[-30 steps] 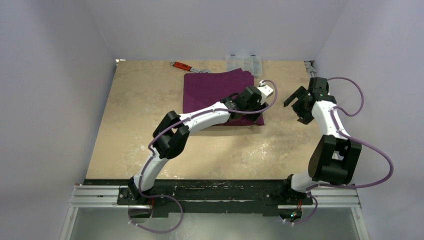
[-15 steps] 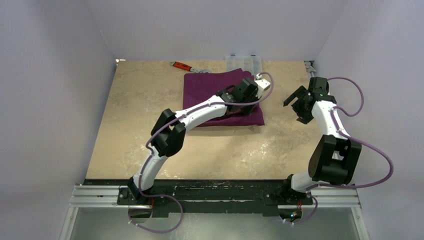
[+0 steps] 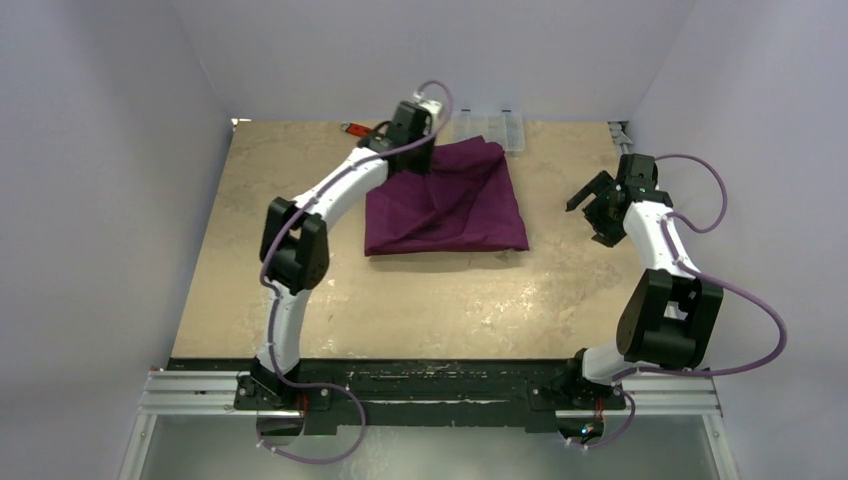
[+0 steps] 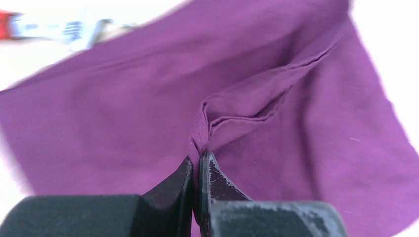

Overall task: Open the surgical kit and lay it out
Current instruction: Open the surgical kit at the center of the board.

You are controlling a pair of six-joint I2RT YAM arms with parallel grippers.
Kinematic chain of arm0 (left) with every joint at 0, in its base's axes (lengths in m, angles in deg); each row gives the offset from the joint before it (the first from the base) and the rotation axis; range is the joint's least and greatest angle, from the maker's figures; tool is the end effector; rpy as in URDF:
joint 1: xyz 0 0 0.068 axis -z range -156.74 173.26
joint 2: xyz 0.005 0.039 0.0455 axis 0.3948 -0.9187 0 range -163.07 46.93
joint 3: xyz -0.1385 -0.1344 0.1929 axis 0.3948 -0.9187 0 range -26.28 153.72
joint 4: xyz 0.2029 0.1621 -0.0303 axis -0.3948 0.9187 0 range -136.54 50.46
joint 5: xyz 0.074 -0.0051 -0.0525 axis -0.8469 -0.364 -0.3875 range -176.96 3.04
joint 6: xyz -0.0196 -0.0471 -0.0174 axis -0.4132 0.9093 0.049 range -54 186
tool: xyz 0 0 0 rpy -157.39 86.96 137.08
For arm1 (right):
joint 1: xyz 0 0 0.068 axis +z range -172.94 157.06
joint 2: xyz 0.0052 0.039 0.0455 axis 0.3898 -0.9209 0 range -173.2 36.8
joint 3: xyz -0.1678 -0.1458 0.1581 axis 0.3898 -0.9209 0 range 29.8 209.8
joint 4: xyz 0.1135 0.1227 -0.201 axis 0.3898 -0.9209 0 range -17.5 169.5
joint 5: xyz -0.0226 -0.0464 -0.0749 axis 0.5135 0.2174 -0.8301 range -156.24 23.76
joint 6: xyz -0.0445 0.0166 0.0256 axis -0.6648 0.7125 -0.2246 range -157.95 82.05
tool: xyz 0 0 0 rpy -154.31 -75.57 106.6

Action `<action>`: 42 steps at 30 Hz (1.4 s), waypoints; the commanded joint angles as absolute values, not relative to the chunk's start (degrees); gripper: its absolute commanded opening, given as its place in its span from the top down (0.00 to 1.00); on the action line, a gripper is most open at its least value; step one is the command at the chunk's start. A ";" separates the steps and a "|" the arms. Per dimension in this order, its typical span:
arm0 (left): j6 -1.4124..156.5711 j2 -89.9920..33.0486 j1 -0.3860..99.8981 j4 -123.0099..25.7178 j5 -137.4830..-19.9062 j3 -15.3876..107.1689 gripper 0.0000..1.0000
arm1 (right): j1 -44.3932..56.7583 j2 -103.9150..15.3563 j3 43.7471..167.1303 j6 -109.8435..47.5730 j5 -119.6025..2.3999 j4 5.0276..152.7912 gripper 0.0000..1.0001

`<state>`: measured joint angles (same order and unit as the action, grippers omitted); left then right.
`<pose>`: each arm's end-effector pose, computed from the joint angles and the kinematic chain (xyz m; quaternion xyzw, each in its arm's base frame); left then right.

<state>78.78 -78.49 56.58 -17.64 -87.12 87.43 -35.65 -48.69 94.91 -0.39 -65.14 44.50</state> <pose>0.4247 -0.2792 0.2663 0.1614 0.8941 -0.1623 0.3849 0.3045 -0.0681 0.2573 0.4029 0.8655 0.0730 0.2885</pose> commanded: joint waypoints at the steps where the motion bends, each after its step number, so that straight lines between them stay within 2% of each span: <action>1: 76.85 -69.48 48.09 -14.23 -95.79 83.80 1.00 | -35.78 -49.40 95.76 0.46 -64.22 46.26 0.11; 6: 77.85 -64.00 37.48 -14.94 -105.33 76.90 1.00 | -35.78 -50.22 96.05 0.64 -63.42 46.93 0.11; 10: 85.02 -60.26 29.46 -16.56 -118.15 68.94 1.00 | -35.78 -51.02 96.03 0.72 -62.68 47.63 0.11; 13: 92.17 -57.16 22.71 -18.14 -123.32 61.24 1.00 | -35.78 -51.29 96.16 0.72 -62.19 48.05 0.11; 15: 94.13 -55.47 19.29 -18.68 -124.69 57.50 0.87 | -35.78 -51.35 96.56 -0.74 -62.02 49.09 0.11; 18: 93.62 -53.66 17.65 -20.14 -124.15 55.10 0.54 | -35.73 -51.05 96.95 -2.99 -62.01 49.88 0.11; 20: 92.32 -53.21 17.63 -21.33 -121.09 55.63 0.44 | -35.69 -50.88 96.78 -4.20 -60.50 50.33 0.10; 21: 91.99 -53.22 17.63 -21.87 -119.36 56.11 0.43 | -35.69 -50.77 96.59 -5.11 -59.45 50.81 0.09; 25: 91.58 -53.81 17.57 -23.03 -113.87 57.75 0.41 | -35.56 -48.80 94.11 -8.52 -53.26 54.84 0.02; 32: 92.99 -57.26 17.63 -24.49 -101.86 56.86 0.42 | -31.25 -45.87 91.17 -12.24 -44.87 62.44 0.01; 38: 97.29 -58.98 17.63 -29.73 -96.04 50.18 0.44 | -23.42 -50.54 95.79 -14.48 -52.04 61.58 0.05; 42: 97.86 -61.10 17.58 -28.27 -103.53 48.41 0.46 | -17.88 -55.36 99.12 -15.01 -58.11 62.20 0.12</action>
